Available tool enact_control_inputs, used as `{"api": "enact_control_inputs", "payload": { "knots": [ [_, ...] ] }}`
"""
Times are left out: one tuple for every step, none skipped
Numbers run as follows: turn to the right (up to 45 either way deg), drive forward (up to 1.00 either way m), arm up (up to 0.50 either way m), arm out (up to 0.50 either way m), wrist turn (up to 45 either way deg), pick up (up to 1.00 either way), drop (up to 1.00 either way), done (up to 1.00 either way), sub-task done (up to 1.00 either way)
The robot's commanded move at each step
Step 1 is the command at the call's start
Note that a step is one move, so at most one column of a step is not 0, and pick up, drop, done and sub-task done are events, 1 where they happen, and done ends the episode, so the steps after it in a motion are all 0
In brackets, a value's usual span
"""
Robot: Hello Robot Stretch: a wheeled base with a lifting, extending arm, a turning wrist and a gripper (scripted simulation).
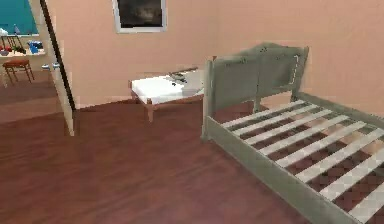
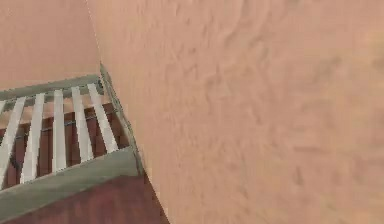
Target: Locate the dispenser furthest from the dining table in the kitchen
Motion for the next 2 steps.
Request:
{"api": "enact_control_inputs", "payload": {
  "knots": [
    [-30.0,0.0,0.0,0.0,0.0,0.0,0.0,0.0,0.0],
    [0.0,0.4,0.0,0.0,0.0,0.0,0.0,0.0,0.0]
  ]
}}
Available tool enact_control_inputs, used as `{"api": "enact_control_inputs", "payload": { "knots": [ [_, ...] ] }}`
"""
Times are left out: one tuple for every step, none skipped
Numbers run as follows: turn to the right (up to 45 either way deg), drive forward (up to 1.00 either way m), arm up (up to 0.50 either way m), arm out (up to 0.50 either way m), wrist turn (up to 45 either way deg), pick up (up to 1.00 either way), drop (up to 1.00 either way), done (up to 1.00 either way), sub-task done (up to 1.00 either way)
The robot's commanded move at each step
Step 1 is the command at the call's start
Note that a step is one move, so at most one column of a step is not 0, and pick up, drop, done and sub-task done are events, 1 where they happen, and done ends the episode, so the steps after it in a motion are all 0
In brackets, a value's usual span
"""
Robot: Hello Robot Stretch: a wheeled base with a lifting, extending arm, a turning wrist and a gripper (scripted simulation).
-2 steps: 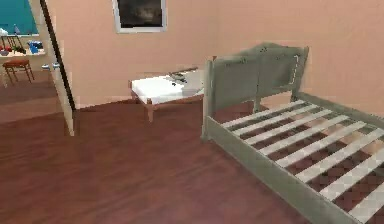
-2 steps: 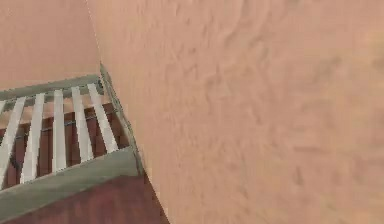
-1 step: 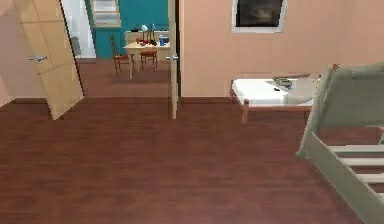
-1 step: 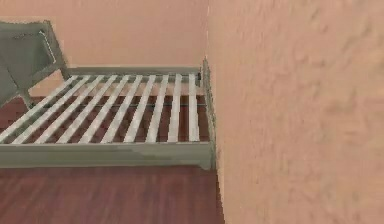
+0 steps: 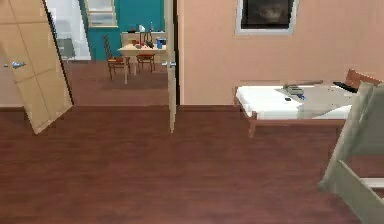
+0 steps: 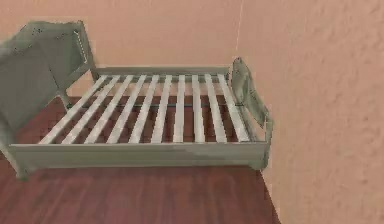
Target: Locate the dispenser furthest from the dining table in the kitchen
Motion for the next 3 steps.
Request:
{"api": "enact_control_inputs", "payload": {
  "knots": [
    [-21.0,0.0,0.0,0.0,0.0,0.0,0.0,0.0,0.0],
    [0.0,1.0,0.0,0.0,0.0,0.0,0.0,0.0,0.0],
    [0.0,1.0,0.0,0.0,0.0,0.0,0.0,0.0,0.0]
  ]
}}
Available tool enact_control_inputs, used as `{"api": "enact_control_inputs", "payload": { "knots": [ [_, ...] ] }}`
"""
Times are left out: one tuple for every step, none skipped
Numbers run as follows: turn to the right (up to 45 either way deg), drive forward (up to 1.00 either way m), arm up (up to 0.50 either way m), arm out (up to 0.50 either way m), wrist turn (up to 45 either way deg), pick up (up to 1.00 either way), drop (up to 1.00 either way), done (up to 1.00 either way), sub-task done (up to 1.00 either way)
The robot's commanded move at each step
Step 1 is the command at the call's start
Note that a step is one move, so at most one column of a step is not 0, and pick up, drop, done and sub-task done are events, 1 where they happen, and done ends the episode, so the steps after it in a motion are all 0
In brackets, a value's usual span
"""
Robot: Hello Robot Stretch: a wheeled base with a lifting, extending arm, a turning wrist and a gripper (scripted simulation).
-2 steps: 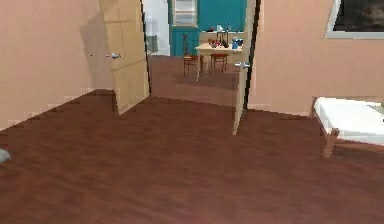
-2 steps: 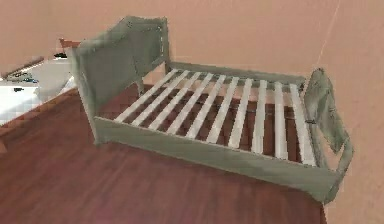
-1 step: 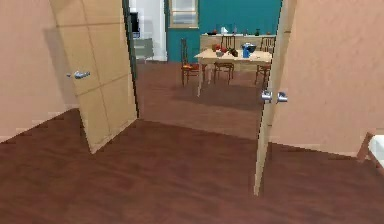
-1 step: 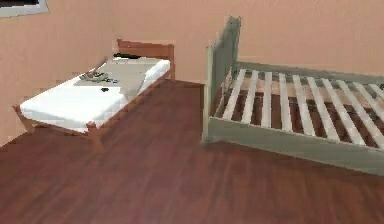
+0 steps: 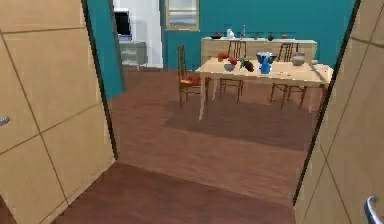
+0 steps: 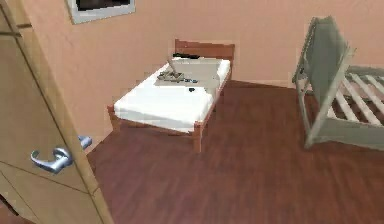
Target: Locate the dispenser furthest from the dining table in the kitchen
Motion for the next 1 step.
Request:
{"api": "enact_control_inputs", "payload": {
  "knots": [
    [0.0,1.0,0.0,0.0,0.0,0.0,0.0,0.0,0.0]
  ]
}}
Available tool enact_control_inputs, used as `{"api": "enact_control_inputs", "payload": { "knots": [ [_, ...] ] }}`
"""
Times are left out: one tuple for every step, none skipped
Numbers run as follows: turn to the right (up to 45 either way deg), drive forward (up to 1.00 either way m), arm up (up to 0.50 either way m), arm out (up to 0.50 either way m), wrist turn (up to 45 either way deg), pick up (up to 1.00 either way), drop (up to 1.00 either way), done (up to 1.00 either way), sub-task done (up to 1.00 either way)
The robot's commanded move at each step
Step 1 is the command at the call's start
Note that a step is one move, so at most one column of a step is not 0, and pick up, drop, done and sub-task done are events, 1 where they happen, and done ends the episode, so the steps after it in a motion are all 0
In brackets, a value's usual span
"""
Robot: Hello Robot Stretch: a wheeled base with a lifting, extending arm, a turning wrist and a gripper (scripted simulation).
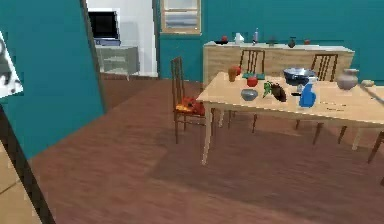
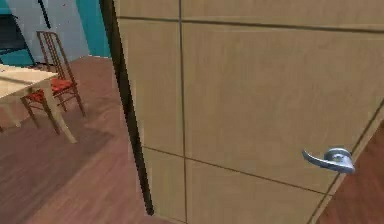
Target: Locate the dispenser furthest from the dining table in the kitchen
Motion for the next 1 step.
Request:
{"api": "enact_control_inputs", "payload": {
  "knots": [
    [-30.0,0.0,0.0,0.0,0.0,0.0,0.0,0.0,0.0]
  ]
}}
